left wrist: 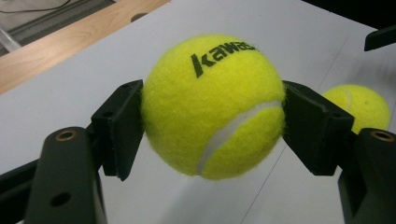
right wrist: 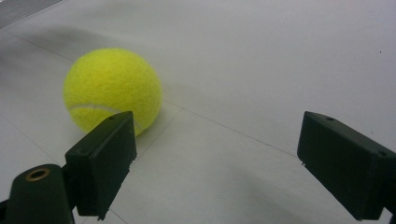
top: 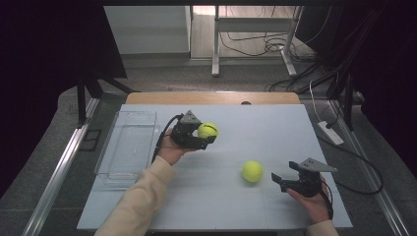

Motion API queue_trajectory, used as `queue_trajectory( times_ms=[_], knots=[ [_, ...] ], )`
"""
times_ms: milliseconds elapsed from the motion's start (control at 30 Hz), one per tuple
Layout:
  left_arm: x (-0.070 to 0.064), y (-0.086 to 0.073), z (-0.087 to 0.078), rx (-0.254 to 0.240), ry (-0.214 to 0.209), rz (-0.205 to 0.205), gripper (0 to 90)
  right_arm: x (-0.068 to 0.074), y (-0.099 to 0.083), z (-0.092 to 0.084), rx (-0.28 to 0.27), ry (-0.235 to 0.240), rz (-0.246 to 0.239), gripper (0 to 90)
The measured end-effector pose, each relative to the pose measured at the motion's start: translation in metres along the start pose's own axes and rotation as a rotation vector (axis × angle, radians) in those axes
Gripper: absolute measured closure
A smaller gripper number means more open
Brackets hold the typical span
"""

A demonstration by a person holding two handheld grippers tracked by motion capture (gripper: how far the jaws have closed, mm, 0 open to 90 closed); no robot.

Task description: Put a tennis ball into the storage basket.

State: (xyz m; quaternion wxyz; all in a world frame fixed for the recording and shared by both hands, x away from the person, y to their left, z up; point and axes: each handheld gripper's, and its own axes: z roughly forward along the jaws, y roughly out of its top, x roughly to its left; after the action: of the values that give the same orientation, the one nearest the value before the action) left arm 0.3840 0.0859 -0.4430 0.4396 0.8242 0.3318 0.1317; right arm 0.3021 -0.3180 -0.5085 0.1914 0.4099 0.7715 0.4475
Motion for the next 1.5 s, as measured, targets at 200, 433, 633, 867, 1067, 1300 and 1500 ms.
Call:
queue_trajectory(
  times_ms=[200, 433, 633, 867, 1067, 1300, 1500],
  knots=[
    [0.001, 0.000, -0.005, -0.011, 0.009, -0.003, 27.2, 0.000, 0.000, 0.000, 0.000, -0.001, 0.001, 11.9],
    [0.003, 0.001, -0.012, -0.026, 0.018, -0.006, 27.2, 0.000, 0.000, 0.000, -0.001, 0.000, 0.001, 11.9],
    [0.005, 0.001, -0.018, -0.043, 0.027, -0.011, 27.2, 0.000, 0.000, 0.000, 0.000, -0.001, 0.000, 11.9],
    [0.008, 0.002, -0.025, -0.056, 0.038, -0.011, 27.2, 0.000, 0.000, 0.000, 0.002, -0.004, -0.002, 11.9],
    [0.013, 0.001, -0.033, -0.068, 0.052, -0.016, 27.2, 0.000, 0.000, 0.000, 0.002, -0.005, -0.003, 11.9],
    [0.020, 0.000, -0.040, -0.076, 0.069, -0.029, 27.2, 0.000, 0.000, 0.000, 0.001, -0.007, -0.001, 11.9],
    [0.025, -0.001, -0.045, -0.083, 0.083, -0.030, 27.2, 0.000, 0.000, 0.000, 0.002, -0.007, -0.002, 11.9]
  ],
)
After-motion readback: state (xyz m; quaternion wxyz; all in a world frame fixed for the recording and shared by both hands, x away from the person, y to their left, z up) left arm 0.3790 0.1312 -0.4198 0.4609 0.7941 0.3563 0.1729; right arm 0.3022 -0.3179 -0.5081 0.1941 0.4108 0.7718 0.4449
